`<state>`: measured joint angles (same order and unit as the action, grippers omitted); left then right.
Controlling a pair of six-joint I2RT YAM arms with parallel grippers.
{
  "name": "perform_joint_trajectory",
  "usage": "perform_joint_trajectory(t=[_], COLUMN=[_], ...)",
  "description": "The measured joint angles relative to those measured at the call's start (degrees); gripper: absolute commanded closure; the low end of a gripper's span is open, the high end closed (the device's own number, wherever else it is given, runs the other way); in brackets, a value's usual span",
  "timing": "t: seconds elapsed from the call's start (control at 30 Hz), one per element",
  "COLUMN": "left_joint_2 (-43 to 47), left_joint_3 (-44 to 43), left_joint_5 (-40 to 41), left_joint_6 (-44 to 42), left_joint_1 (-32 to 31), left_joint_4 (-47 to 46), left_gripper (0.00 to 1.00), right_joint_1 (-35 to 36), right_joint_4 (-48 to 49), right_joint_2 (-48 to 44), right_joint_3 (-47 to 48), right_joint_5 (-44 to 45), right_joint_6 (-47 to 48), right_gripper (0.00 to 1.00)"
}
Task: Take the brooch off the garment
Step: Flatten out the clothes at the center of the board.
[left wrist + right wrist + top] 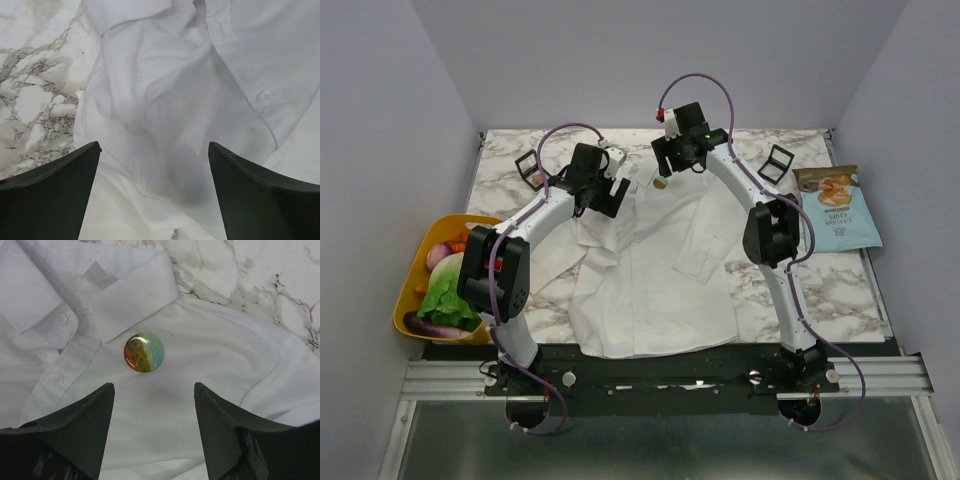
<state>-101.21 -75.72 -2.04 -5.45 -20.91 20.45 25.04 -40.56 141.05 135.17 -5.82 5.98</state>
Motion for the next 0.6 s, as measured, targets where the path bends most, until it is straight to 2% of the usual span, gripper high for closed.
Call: perform_joint_trajectory(t=[0.03, 0.27, 0.4, 0.5, 0.6], left_joint_2=[0.2, 0.35, -1.99, -2.97, -3.02], left_joint_3=[0.11, 1.88, -0.92, -1.68, -1.75], left_joint_5=[-0.15, -0.61, 0.02, 0.96, 1.42], left_joint_6=[0.15, 1.31, 2.12, 2.32, 2.32], left_joint_1=[0.33, 0.17, -0.28, -0.59, -0.59], left_joint_4=[-0.24, -2.58, -2.25, -2.49, -2.47], left_gripper=[0.01, 0.01, 0.01, 0.01, 0.01], right_joint_1=[0.0, 0.22, 0.52, 0.83, 1.14], right_joint_4=[-0.11, -0.9, -2.71, -3.34, -4.59], right_joint_2=[0.07, 1.4, 2.25, 2.29, 2.56], right_joint_3=[0.15, 0.68, 0.57, -0.46, -0.96], right_joint_5=[-0.02, -0.13, -0.57, -0.59, -0.44], right_joint_6=[0.0, -0.66, -1.7, -2.25, -2.71], right_gripper=[0.23, 0.22, 0.22, 0.23, 0.29])
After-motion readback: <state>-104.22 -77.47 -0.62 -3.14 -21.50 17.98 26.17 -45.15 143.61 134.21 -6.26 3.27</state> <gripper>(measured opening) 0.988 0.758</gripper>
